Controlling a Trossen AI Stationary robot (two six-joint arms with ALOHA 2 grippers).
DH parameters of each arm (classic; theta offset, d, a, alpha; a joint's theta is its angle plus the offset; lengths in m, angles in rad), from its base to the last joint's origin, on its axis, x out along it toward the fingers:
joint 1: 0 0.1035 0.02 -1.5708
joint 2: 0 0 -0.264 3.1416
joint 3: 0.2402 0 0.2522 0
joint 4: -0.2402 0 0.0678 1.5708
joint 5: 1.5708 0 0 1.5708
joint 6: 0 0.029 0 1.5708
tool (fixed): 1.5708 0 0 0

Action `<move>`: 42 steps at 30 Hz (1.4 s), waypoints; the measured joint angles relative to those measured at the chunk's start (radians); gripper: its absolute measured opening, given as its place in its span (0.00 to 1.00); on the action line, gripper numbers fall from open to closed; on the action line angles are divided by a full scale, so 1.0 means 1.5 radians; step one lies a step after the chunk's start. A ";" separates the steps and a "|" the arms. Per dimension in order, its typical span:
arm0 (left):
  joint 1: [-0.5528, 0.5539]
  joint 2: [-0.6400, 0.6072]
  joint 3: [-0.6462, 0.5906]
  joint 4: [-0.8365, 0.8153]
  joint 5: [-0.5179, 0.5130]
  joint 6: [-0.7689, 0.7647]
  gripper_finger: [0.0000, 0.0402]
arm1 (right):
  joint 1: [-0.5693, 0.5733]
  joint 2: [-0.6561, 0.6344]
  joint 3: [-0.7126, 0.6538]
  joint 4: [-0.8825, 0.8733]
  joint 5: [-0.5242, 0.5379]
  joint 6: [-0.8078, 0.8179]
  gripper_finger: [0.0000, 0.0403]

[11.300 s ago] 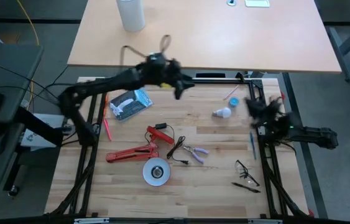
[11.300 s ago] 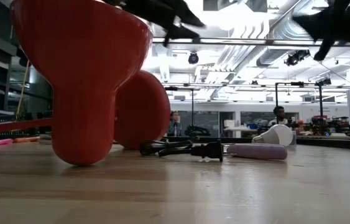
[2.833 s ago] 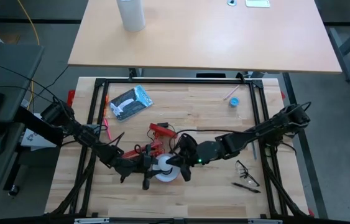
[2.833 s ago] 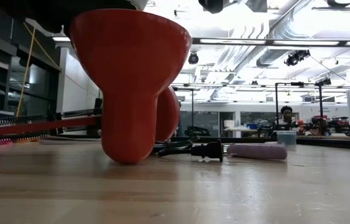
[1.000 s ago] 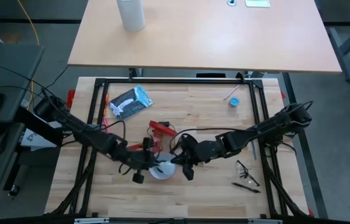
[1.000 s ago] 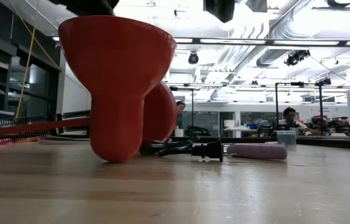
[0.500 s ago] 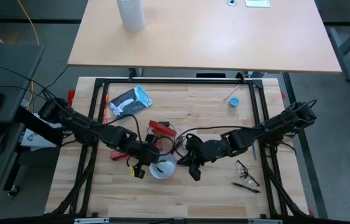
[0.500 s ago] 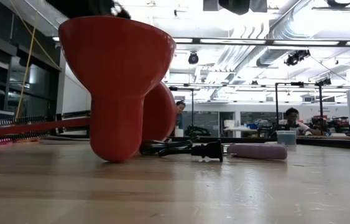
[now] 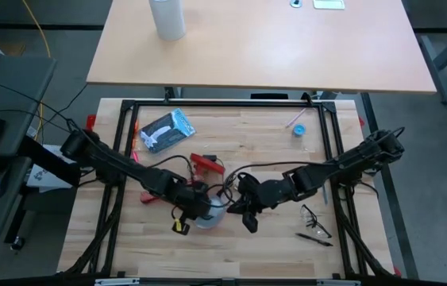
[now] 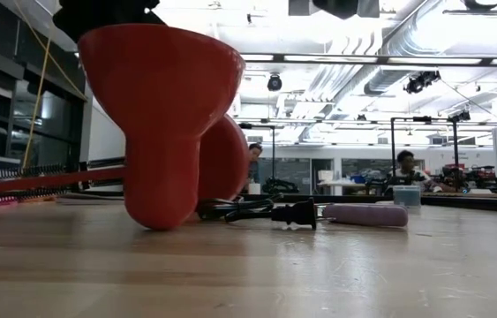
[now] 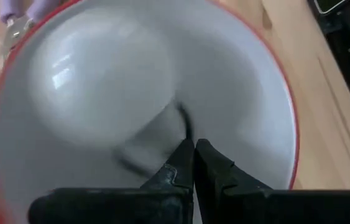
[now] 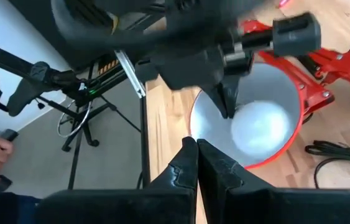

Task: Screw lightbulb
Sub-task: Insert the lightbulb into the red desk lamp

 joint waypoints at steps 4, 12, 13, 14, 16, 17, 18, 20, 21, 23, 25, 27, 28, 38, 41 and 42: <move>0.001 0.016 -0.002 0.028 -0.008 -0.002 0.00 | 0.005 -0.005 0.000 0.002 -0.002 0.004 0.00; 0.003 -0.007 0.000 0.045 -0.034 -0.033 0.00 | 0.010 -0.005 0.000 0.017 -0.008 0.002 0.00; 0.003 -0.018 0.006 0.040 -0.034 -0.034 0.00 | 0.009 -0.005 0.000 0.021 -0.008 -0.001 0.00; 0.003 -0.030 0.012 0.039 -0.035 -0.034 0.00 | 0.007 -0.005 0.000 0.023 -0.007 -0.002 0.00; 0.002 -0.060 0.018 0.037 -0.035 -0.034 0.00 | -0.001 -0.004 0.000 0.012 -0.007 0.000 0.00; 0.002 -0.075 0.020 0.036 -0.036 -0.034 0.00 | -0.006 -0.003 0.000 0.011 -0.007 0.001 0.00; 0.002 -0.091 0.021 0.035 -0.038 -0.035 0.00 | -0.011 -0.002 0.000 0.012 -0.006 0.001 0.00; 0.002 -0.124 0.022 0.027 -0.055 -0.035 0.00 | -0.020 -0.002 0.000 0.026 -0.007 -0.001 0.00; 0.002 -0.139 0.022 0.014 -0.067 -0.035 0.00 | -0.025 -0.002 0.000 0.040 -0.013 -0.014 0.00; 0.002 -0.169 0.022 -0.022 -0.084 -0.051 0.00 | -0.037 -0.002 0.000 0.065 -0.046 -0.069 0.00; 0.002 -0.198 0.022 -0.047 -0.091 -0.087 0.00 | -0.055 -0.002 0.000 0.076 -0.095 -0.121 0.02; -0.001 -0.233 0.022 -0.053 -0.093 -0.132 0.00 | -0.078 0.003 0.005 0.073 -0.156 -0.157 0.06; -0.005 -0.249 0.022 -0.052 -0.099 -0.154 0.00 | -0.090 0.011 0.013 0.065 -0.177 -0.177 0.10; -0.090 -0.347 0.023 -0.089 -0.257 -0.351 0.00 | -0.129 0.204 0.288 -0.203 -0.149 -0.583 0.64; -0.122 -0.347 0.023 -0.104 -0.293 -0.398 0.00 | -0.129 0.273 0.397 -0.331 -0.111 -0.665 0.73; -0.132 -0.345 0.023 -0.110 -0.303 -0.413 0.00 | -0.129 0.294 0.431 -0.359 -0.112 -0.680 0.74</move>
